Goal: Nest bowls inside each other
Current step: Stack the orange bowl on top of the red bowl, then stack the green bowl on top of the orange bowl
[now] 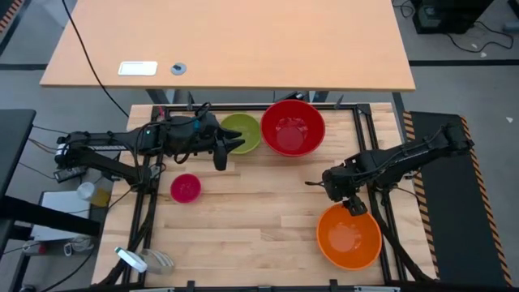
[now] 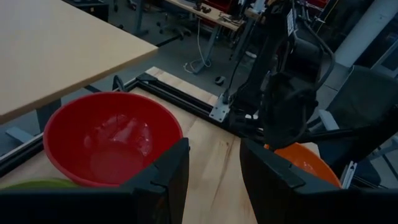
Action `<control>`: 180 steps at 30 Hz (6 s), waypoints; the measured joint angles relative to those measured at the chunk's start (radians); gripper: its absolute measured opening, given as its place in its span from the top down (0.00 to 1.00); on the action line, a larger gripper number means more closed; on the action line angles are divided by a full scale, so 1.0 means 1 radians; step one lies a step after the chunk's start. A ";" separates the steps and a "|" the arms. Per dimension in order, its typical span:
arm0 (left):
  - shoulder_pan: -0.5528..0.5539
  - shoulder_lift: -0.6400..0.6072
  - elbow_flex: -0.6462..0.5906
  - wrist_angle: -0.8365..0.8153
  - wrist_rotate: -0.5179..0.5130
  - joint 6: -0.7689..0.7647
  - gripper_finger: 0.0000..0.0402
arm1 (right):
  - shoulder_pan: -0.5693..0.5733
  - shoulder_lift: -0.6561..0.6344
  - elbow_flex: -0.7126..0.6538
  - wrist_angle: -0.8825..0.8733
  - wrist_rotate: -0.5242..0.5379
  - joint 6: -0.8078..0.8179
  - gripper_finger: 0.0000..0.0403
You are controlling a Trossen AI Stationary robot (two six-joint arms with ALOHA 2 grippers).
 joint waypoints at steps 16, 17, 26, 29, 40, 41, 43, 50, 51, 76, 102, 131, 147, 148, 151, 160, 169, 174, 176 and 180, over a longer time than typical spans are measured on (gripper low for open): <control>0.000 0.000 0.000 0.000 0.000 0.000 0.64 | 0.074 0.001 -0.131 0.082 0.016 0.229 0.41; 0.000 0.000 0.000 0.000 0.000 0.000 0.64 | 0.075 0.001 -0.138 0.088 0.020 0.242 0.43; 0.000 0.000 0.000 0.000 -0.039 -0.005 0.64 | 0.079 0.001 -0.150 0.093 0.060 0.324 0.78; -0.003 0.000 0.000 -0.015 -0.123 -0.005 0.64 | 0.075 0.001 -0.150 0.092 0.055 0.391 0.92; -0.002 -0.002 0.000 -0.083 -0.198 0.018 0.54 | 0.030 0.001 -0.057 0.100 -0.015 0.517 0.97; 0.002 -0.004 0.000 -0.084 -0.197 0.017 0.53 | 0.019 0.001 -0.039 0.100 -0.015 0.517 0.97; 0.007 -0.009 0.000 -0.078 -0.197 0.005 0.52 | -0.009 0.001 -0.005 0.103 -0.014 0.521 0.97; 0.009 -0.048 0.000 -0.067 -0.203 0.024 0.52 | -0.148 0.001 0.095 0.196 -0.026 0.549 0.97; 0.009 -0.048 0.001 -0.061 -0.207 0.027 0.52 | -0.175 0.001 0.099 0.228 -0.030 0.554 0.97; -0.029 -0.048 0.000 -0.089 -0.213 -0.029 0.52 | -0.870 0.066 0.116 0.514 0.189 0.714 0.96; -0.014 -0.048 0.000 -0.122 -0.213 -0.062 0.52 | -1.044 0.312 0.117 0.500 0.082 0.635 0.79; 0.226 0.107 0.002 -0.450 0.169 -0.137 0.52 | -1.000 0.298 0.583 0.097 0.175 0.316 0.44; 0.320 0.363 0.001 -0.489 0.244 0.007 0.52 | -0.690 0.236 0.599 0.094 0.203 0.320 0.44; 0.328 0.380 0.001 -0.489 0.238 0.000 0.52 | -0.668 0.234 0.599 0.098 0.214 0.320 0.44; 0.357 0.426 0.001 -0.483 0.212 -0.013 0.52 | -0.606 0.233 0.599 0.116 0.258 0.323 0.44; 0.381 0.505 0.001 -0.489 0.188 0.082 0.52 | -0.486 0.233 0.599 0.194 0.324 0.376 0.44; 0.313 0.506 0.000 -0.555 0.236 0.177 0.52 | -0.447 0.233 0.599 0.196 0.349 0.391 0.44; 0.262 0.506 0.000 -0.582 0.299 0.208 0.52 | -0.446 0.233 0.599 0.195 0.349 0.391 0.44; 0.244 0.506 0.000 -0.588 0.309 0.212 0.52 | -0.446 0.233 0.599 0.195 0.349 0.391 0.44; 0.230 0.506 0.036 -0.646 0.340 0.185 0.52 | -0.446 0.233 0.599 0.192 0.349 0.391 0.44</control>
